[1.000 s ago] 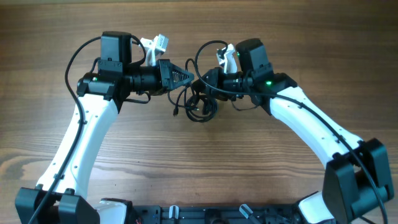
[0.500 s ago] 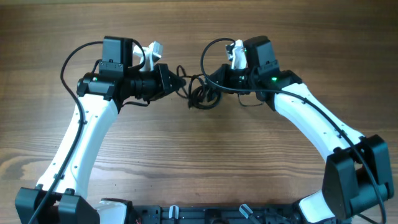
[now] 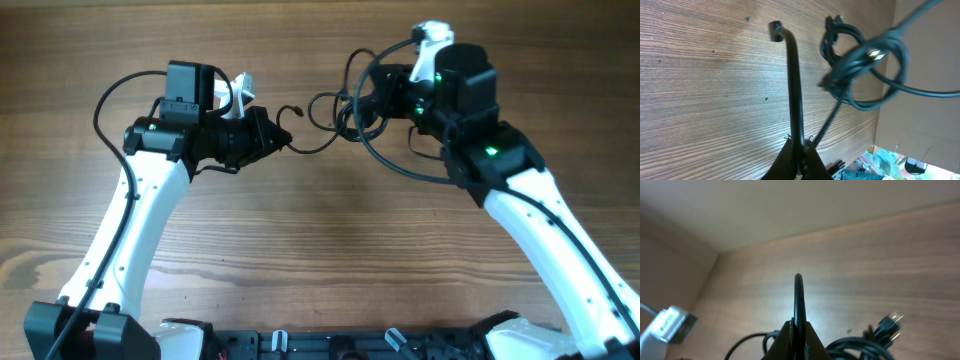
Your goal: Untangle cables
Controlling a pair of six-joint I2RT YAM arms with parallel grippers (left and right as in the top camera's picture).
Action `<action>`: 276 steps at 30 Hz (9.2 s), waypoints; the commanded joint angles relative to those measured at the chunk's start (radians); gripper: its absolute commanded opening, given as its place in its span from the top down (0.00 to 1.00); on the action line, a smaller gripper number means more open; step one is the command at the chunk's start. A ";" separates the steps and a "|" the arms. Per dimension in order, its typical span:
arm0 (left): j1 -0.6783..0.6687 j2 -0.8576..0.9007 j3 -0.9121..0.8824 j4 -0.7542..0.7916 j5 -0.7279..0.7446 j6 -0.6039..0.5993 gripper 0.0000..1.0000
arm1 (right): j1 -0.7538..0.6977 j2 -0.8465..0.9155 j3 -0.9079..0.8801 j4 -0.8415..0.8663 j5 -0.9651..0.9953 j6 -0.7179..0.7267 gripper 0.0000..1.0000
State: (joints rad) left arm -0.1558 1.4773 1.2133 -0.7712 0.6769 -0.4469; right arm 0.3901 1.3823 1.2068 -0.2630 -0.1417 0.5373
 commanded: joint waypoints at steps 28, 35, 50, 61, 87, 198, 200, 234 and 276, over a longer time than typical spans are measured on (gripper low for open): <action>-0.045 -0.005 0.014 -0.006 -0.077 -0.102 0.96 | 0.152 -0.070 0.032 -0.197 -0.027 0.071 0.95; -0.045 -0.005 0.014 0.013 -0.066 -0.113 0.94 | 0.244 0.039 0.032 -0.109 -0.042 0.182 0.95; -0.045 -0.003 0.014 0.068 -0.081 -0.115 0.92 | 0.259 -0.001 0.090 0.016 0.325 0.036 0.95; -0.045 -0.002 0.014 0.003 -0.212 -0.115 0.94 | 0.260 -0.050 0.098 0.279 0.822 -0.296 0.95; -0.151 -0.002 0.014 0.242 0.050 -0.010 0.85 | 0.298 0.018 0.098 -0.114 0.242 -0.024 0.96; -0.077 -0.002 0.014 0.349 0.074 -0.274 0.96 | 0.019 0.069 0.096 -0.325 -0.304 0.140 0.64; -0.077 -0.002 0.014 0.348 0.057 -0.346 0.96 | 0.037 0.069 0.097 -0.320 -0.304 0.122 0.66; -0.076 -0.002 0.014 0.159 -0.139 -0.189 0.96 | -0.109 0.129 0.097 -0.157 -0.507 -0.002 0.96; -0.077 0.047 -0.071 0.255 0.309 0.263 0.96 | -0.067 0.156 0.097 -0.217 -0.554 -0.301 0.82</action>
State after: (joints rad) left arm -0.2337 1.5372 1.1378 -0.5243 0.7536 -0.3389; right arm 0.2890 1.4746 1.2968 -0.4725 -0.7216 0.4149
